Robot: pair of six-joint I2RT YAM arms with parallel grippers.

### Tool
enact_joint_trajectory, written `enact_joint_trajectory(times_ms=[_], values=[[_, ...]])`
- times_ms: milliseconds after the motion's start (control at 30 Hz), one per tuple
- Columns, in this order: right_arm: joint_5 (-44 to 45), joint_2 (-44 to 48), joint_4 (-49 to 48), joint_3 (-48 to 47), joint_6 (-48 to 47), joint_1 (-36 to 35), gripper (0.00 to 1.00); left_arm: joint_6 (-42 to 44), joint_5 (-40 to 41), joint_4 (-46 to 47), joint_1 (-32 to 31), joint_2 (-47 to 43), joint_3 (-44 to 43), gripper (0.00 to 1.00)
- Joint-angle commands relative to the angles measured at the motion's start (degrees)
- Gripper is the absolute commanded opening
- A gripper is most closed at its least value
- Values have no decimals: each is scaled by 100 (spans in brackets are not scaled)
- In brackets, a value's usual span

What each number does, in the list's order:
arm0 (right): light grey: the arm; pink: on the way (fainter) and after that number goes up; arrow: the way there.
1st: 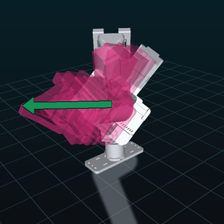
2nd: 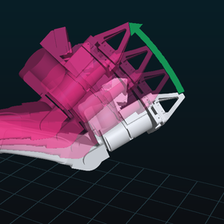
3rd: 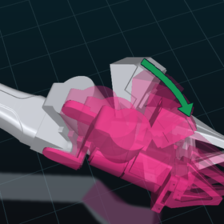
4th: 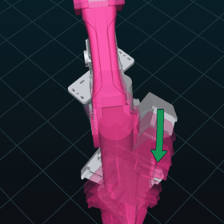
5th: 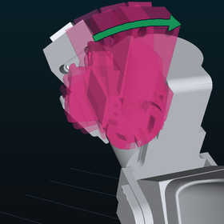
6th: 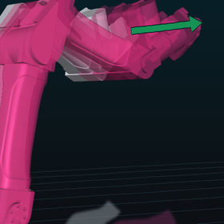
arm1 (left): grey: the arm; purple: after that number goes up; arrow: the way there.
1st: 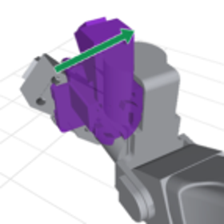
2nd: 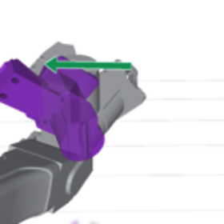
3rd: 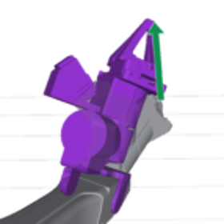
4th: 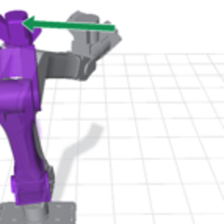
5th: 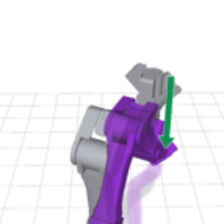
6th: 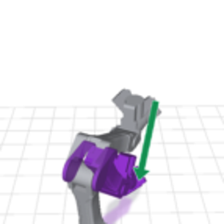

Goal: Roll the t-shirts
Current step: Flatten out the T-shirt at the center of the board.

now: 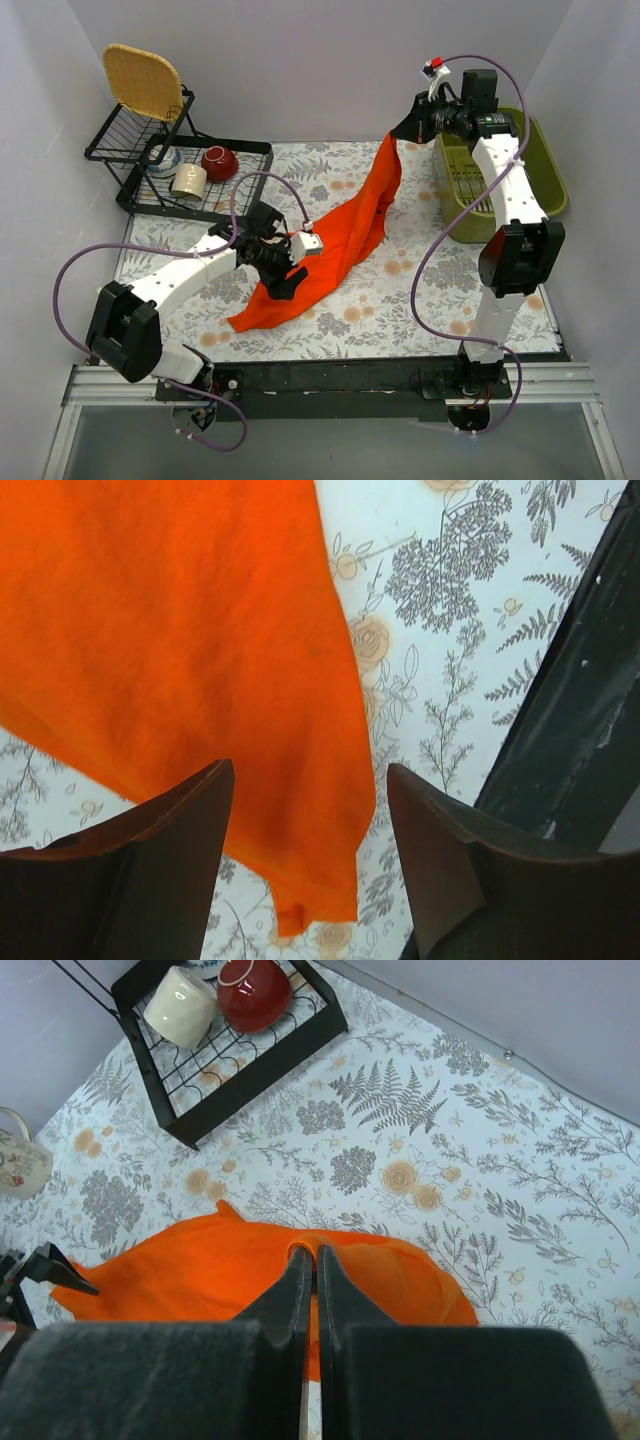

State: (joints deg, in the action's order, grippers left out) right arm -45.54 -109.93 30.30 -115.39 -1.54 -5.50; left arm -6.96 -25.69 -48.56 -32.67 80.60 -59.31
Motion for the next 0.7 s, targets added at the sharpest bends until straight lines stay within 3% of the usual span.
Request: enact_joint_trajectory(times_ms=[0, 100, 267, 367, 400, 433, 667], values=[[-218, 174, -148, -89, 110, 40, 1, -305, 388, 943, -712, -1, 340, 63], [-455, 121, -288, 25, 364, 40, 1, -227, 1056, 1199, -1100, 88, 850, 61], [-623, -20, -402, -115, 514, 31, 1, -122, 1935, 1542, -1233, 150, 1237, 56], [-351, 120, -298, -54, 305, 22, 1, -42, 2164, 1472, -1233, -9, 1273, 28], [-220, 312, -97, -10, 173, -21, 1, -60, 2156, 1402, -1233, -148, 1255, 8], [86, 453, 9, 104, -220, -30, 1, -60, 2156, 1314, -1233, -254, 1264, 1], [1099, 2298, 1125, 1525, -1469, -189, 1, -419, 2297, 1279, -935, -1871, 879, 0]])
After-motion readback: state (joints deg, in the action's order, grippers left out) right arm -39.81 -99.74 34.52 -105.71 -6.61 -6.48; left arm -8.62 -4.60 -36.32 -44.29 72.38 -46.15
